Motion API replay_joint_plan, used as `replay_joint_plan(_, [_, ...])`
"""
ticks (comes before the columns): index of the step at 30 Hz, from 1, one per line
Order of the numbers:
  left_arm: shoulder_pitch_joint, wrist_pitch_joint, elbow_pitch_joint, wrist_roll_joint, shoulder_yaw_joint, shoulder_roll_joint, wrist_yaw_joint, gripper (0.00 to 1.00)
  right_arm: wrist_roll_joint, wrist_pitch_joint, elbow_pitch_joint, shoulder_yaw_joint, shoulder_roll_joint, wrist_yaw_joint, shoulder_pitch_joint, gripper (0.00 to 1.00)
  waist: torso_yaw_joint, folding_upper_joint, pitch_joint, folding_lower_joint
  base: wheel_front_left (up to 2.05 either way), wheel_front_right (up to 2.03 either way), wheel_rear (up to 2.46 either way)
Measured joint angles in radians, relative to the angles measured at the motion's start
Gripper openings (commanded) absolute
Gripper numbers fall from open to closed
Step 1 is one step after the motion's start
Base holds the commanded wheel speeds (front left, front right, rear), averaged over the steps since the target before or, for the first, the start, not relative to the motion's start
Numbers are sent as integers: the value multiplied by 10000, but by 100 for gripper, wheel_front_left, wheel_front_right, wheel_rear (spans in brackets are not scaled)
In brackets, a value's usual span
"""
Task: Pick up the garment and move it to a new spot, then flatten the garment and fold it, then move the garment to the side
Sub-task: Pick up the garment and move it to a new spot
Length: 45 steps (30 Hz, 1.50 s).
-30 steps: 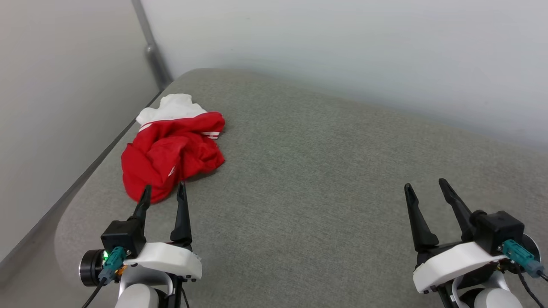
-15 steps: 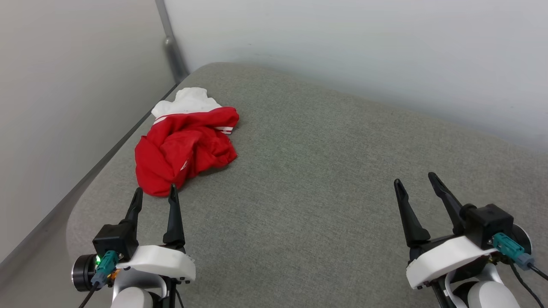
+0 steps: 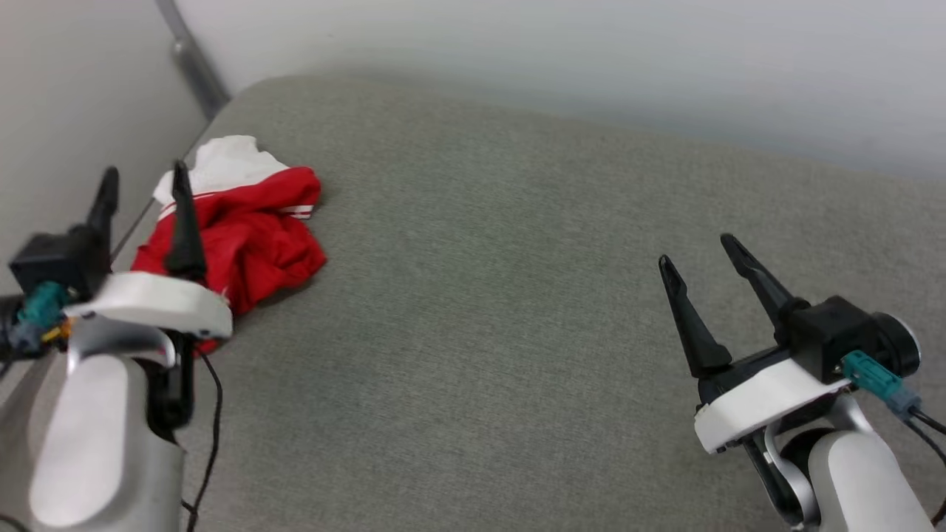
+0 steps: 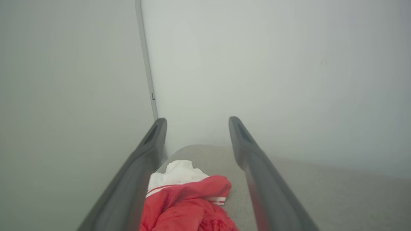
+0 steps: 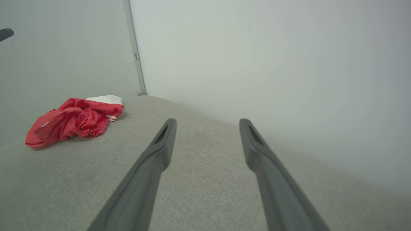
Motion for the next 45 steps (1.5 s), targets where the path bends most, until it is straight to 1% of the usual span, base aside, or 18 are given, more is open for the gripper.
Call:
replay_joint_plan(2, [-604, 420, 58, -198, 190, 334, -104, 100, 13, 0, -54, 111, -90, 0, -267, 100, -279, 0, 278, 0, 0, 0, 0])
replay_joint_plan(3, [-928, 681, 148, -236, 274, 587, -205, 100, 25, -17, -77, 138, -113, 0, -376, 100, -425, 0, 421, 0, 0, 0, 0])
replay_joint_plan(6, [-1753, 1699, 353, -531, 485, 1235, -476, 100, 63, -88, -81, 236, -174, -2, -647, 100, -864, 0, 880, 1, 0, 0, 0])
replay_joint_plan(9, [-2396, 3104, 826, -982, 690, 1908, -777, 100, 102, -190, -65, 259, -226, 0, -877, 100, -1283, 0, 1385, 1, 0, 0, 0])
replay_joint_plan(14, [-3219, 5490, 1908, -1885, 1093, 3051, -1062, 100, 148, -422, 46, 178, -236, 0, -1231, 100, -1902, 0, 2272, 1, 0, 0, 0])
replay_joint_plan(16, [-3294, 6472, 2428, -2165, 1218, 3342, -1068, 100, 203, -554, 171, 140, -209, 0, -1336, 100, -2140, 0, 2592, 2, 0, 0, 0])
replay_joint_plan(19, [-3227, 7655, 3049, -2508, 1440, 3726, -1030, 100, 251, -725, 370, 146, -132, -2, -1483, 100, -2477, 0, 2999, 2, 0, 0, 0])
replay_joint_plan(21, [-3092, 8368, 3473, -2847, 1730, 3870, -848, 100, 278, -859, 499, 167, -88, 0, -1577, 100, -2666, 0, 3231, 2, 0, 0, 0])
replay_joint_plan(23, [-2801, 8995, 3864, -3256, 2121, 3896, -554, 100, 301, -965, 627, 213, -38, 0, -1685, 100, -2852, 0, 3405, 2, 0, 0, 0])
replay_joint_plan(25, [-2403, 9469, 4067, -3478, 2359, 3950, -359, 100, 362, -1060, 767, 261, 6, 0, -1743, 100, -3011, 0, 3533, 2, 0, 0, 0])
replay_joint_plan(28, [-2090, 9699, 4033, -3718, 2638, 4073, -255, 100, 382, -1164, 894, 240, 10, -2, -1834, 100, -3131, 0, 3687, 1, 0, 0, 0])
replay_joint_plan(29, [-2017, 9704, 3963, -3735, 2681, 4067, -180, 53, 383, -1185, 941, 224, 10, 0, -1863, 100, -3140, 0, 3720, 1, 0, 0, 0])
replay_joint_plan(30, [-1925, 9572, 3860, -3705, 2679, 4059, -165, 0, 397, -1197, 988, 205, 6, 0, -1872, 100, -3129, 0, 3735, 1, 0, 0, 0])
replay_joint_plan(35, [-1712, 9020, 3582, -3524, 2589, 3885, -58, 0, 426, -1198, 1120, 217, -40, -2, -1914, 100, -2995, 0, 3666, 1, 0, 0, 0])
replay_joint_plan(38, [-1715, 8441, 3423, -3239, 2370, 3781, -25, 0, 453, -1187, 1154, 221, -86, 0, -1921, 100, -2918, 0, 3496, 1, 0, 0, 0])
replay_joint_plan(42, [-1987, 6987, 3097, -2700, 2119, 3799, -98, 0, 458, -1243, 1174, 113, -94, 0, -1861, 100, -2798, 0, 3105, 1, 0, 0, 0])
replay_joint_plan(45, [-2383, 5578, 3020, -2230, 1862, 3818, -203, 0, 472, -1246, 1191, 6, -88, 0, -1673, 100, -2703, 0, 2697, 1, 0, 0, 0])
